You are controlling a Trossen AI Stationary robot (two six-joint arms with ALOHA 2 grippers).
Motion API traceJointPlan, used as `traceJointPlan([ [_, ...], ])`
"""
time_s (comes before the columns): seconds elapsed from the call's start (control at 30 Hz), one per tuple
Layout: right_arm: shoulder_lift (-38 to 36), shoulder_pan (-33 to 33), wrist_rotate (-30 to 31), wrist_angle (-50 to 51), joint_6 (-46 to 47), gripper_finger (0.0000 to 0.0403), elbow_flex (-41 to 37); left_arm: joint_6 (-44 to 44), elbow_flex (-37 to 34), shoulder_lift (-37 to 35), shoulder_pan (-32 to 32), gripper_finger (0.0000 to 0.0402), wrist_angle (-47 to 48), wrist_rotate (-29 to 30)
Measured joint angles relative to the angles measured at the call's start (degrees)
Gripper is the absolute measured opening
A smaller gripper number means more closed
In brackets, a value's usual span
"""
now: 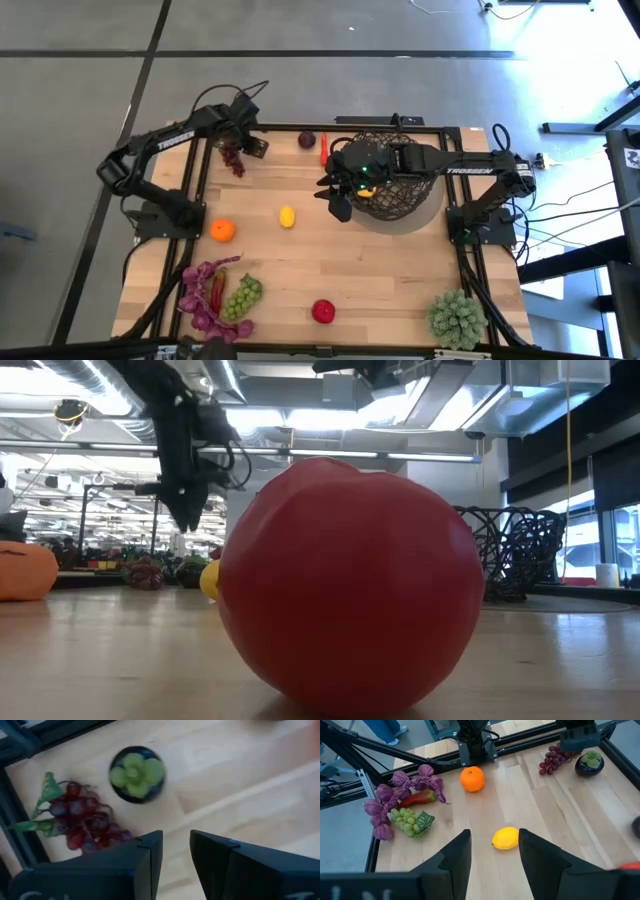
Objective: Build produce basket
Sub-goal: Put the mangosteen into the black wire basket
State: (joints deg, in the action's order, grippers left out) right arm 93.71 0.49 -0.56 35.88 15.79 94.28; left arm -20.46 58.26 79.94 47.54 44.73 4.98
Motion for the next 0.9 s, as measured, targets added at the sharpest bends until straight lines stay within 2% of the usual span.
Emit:
traceJointPlan([
  [0.27, 0.0, 0.0, 0.0, 0.02, 0.0, 0.0156, 0.01, 4.72, 0.0, 5.58, 3.35, 0.0088, -7.78, 0.14],
  [0.4, 0.0, 0.0, -0.02, 0.02, -0.02, 0.0156, 0.01, 4.71, 0.0, 6.9, 4.38, 0.0088, -8.13, 0.97],
  [0.6, -0.02, -0.16, -0.02, 0.04, -0.02, 0.0156, 0.0, 6.05, 0.0, 7.1, 4.23, 0.0088, -8.73, 5.78],
  [0.9, 0.0, -0.74, 0.37, 0.04, -1.31, 0.0156, 0.0, 7.55, 0.0, 7.1, 4.47, 0.0088, -9.44, 6.02],
])
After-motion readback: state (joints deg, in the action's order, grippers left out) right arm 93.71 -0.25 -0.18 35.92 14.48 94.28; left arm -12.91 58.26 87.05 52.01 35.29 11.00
